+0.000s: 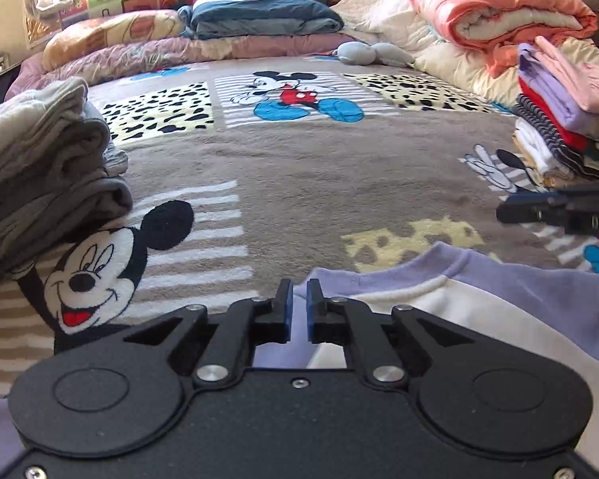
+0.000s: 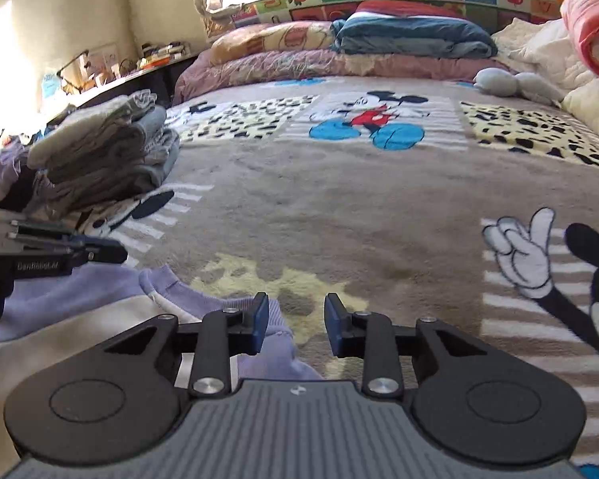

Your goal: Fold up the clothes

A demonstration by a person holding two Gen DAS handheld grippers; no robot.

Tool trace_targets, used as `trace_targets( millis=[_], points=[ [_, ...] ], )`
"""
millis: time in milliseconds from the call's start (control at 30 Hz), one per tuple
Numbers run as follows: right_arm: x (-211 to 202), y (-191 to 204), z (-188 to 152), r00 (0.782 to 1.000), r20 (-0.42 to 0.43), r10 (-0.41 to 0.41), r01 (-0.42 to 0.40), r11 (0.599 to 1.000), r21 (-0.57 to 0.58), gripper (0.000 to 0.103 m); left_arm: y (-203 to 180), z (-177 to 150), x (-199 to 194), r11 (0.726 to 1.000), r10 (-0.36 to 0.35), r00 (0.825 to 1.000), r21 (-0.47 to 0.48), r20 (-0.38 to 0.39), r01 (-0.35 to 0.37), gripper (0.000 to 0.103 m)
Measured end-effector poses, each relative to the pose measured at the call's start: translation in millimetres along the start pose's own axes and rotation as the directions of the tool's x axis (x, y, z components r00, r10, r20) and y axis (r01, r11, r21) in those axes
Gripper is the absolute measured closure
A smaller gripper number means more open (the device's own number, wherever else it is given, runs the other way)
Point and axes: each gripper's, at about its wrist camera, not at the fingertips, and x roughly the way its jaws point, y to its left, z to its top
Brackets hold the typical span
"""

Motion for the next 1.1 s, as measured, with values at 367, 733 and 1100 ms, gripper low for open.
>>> trace_targets(
  millis=[367, 733, 1100],
  points=[
    [-120.5, -28.0, -39.0, 0.975, 0.143, -0.170, 0.157, 0.983, 0.096, 0.070, -122.5, -73.9, -74.1, 0.980, -0.174, 0.984, 0.108, 0.037, 0.169, 0.093],
    [-61.5, 8.0, -55.3, 0.992, 0.003, -0.126, 0.125, 0.972, -0.198, 0.063, -154.0, -67.8, -39.8, 0.980, -0.180, 0.983, 0.082, -0.030, 0.182, 0.093],
    [-23.4, -25.2, -37.9, 0.970, -0.071, -0.234, 0.220, 0.962, -0.164, 0.065, -145.8, -62.4, -23.3, 0.987, -0.152, 0.988, 0.045, -0.029, 0.153, 0.093]
  ],
)
